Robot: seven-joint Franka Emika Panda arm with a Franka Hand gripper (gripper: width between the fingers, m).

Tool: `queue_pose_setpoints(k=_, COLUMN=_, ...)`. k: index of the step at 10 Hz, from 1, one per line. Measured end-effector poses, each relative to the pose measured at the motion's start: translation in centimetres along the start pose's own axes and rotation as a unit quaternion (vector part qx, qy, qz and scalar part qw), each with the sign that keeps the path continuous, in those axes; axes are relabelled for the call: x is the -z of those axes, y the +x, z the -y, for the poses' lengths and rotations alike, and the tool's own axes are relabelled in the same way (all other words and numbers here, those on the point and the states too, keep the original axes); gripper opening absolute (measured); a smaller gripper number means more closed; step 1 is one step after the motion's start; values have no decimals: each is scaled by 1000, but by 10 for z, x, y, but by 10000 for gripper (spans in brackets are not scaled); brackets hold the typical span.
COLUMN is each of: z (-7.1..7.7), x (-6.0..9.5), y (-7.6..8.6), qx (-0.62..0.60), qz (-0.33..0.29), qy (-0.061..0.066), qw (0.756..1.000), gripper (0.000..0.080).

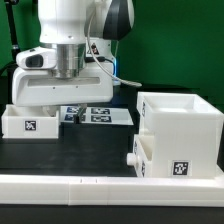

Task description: Assemble drawer

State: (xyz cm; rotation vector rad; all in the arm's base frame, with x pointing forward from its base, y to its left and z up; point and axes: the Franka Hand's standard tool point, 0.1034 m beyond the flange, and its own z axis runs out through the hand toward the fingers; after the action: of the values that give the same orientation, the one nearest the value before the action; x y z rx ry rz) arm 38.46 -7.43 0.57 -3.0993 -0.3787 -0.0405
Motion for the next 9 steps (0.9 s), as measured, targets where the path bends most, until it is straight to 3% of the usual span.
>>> queue_pose_setpoints(k=1, z=0, x=0, y=0, qx=0, qz=0, qy=0, qw=1000, gripper=251)
queue_pose_setpoints(k=2, z=0, x=0, y=0, qx=0, qz=0, qy=0, qw=1000, gripper=251)
queue_pose_setpoints(k=3, z=0, x=0, y=0, qx=0, qz=0, qy=0, qw=1000, gripper=78)
queue_pose_setpoints(k=4, z=0, x=0, y=0, qx=0, qz=0, qy=0, qw=1000, gripper=41)
queue_pose_setpoints(k=9, z=0, x=0, y=0, qx=1, qz=0, qy=0, qw=1000, gripper=41)
